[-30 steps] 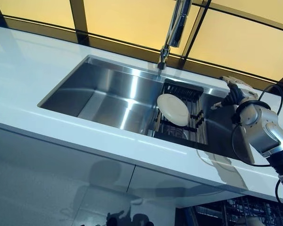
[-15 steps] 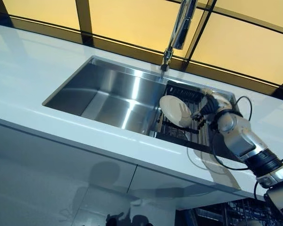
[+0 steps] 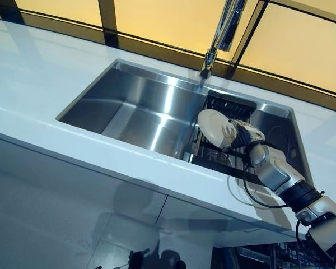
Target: Take plates into dishwasher
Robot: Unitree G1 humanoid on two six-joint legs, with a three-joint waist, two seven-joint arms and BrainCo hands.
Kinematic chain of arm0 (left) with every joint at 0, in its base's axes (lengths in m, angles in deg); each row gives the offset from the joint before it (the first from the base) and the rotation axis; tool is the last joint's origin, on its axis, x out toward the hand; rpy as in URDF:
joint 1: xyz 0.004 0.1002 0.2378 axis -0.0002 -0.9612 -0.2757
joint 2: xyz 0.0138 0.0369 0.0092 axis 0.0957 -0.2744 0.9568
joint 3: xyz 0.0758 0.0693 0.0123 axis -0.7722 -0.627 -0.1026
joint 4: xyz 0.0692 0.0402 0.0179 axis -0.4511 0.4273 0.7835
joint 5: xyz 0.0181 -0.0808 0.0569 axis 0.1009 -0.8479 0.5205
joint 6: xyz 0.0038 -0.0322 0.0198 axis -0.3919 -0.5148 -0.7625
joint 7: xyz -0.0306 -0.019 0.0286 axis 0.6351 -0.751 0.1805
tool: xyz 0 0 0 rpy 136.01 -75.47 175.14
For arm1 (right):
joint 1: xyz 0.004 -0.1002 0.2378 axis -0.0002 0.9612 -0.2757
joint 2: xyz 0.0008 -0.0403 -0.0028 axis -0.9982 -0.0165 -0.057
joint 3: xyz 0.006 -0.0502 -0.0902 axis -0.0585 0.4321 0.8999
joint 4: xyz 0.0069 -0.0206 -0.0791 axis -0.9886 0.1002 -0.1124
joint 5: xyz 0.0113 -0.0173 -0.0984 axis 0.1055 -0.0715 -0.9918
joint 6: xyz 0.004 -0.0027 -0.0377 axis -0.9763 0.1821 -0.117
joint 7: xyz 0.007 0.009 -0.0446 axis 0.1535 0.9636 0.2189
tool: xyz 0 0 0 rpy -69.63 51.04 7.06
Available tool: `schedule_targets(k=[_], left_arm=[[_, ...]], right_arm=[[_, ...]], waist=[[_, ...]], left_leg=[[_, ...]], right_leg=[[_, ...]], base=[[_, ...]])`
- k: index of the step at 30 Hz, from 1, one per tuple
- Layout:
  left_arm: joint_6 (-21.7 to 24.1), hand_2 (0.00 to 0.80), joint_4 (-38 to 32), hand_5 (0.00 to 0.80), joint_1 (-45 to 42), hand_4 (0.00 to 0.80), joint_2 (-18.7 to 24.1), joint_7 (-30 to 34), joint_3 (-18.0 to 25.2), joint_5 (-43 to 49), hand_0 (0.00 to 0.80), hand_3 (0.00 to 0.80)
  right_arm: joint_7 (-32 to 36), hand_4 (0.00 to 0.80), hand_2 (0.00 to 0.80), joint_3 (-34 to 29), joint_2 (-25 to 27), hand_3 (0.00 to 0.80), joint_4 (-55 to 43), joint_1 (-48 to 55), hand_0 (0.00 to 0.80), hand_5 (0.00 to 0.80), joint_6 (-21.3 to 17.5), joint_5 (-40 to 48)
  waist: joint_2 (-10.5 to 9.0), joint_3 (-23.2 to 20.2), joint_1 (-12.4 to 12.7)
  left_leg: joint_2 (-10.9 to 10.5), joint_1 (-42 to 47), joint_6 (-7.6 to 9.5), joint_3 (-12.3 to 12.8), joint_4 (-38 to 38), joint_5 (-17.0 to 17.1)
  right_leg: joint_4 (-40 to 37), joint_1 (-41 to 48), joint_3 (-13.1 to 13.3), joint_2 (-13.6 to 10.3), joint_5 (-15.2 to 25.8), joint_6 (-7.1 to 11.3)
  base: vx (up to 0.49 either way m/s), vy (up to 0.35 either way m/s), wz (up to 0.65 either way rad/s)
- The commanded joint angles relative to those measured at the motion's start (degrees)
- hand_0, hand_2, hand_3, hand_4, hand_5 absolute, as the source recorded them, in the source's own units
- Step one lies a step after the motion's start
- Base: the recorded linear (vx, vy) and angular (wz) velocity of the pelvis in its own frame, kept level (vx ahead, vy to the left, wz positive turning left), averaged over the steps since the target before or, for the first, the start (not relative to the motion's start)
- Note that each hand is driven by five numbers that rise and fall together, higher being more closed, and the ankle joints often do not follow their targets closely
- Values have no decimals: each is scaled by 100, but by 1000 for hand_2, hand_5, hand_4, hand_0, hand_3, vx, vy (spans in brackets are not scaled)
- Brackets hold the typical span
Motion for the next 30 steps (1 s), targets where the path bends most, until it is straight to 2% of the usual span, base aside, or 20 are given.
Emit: schedule_targets(k=[1,22,30], left_arm=[[98,0,129,0,263,0,114,22,-165,-34,0,0],[55,0,102,0,366,0,102,4,-208,-54,0,0],[87,0,89,0,410,0,105,21,-295,-139,0,0]], right_arm=[[-177,0,0,157,175,0,78,-631,0,0,-118,-254],[-118,0,0,333,-3,0,115,-792,0,0,-32,-451],[-294,0,0,470,-236,0,483,-1059,0,0,182,-416]], waist=[[-90,83,79],[-73,194,120],[0,290,201]], left_leg=[[-20,-85,112,229,-63,-108],[-22,-175,111,193,-63,-93],[-41,-277,109,165,-63,-66]], right_leg=[[-13,19,40,-253,103,530],[-13,-57,26,-258,102,518],[-13,-133,-8,-275,105,503]], base=[[0,0,0],[0,0,0],[-13,6,1]])
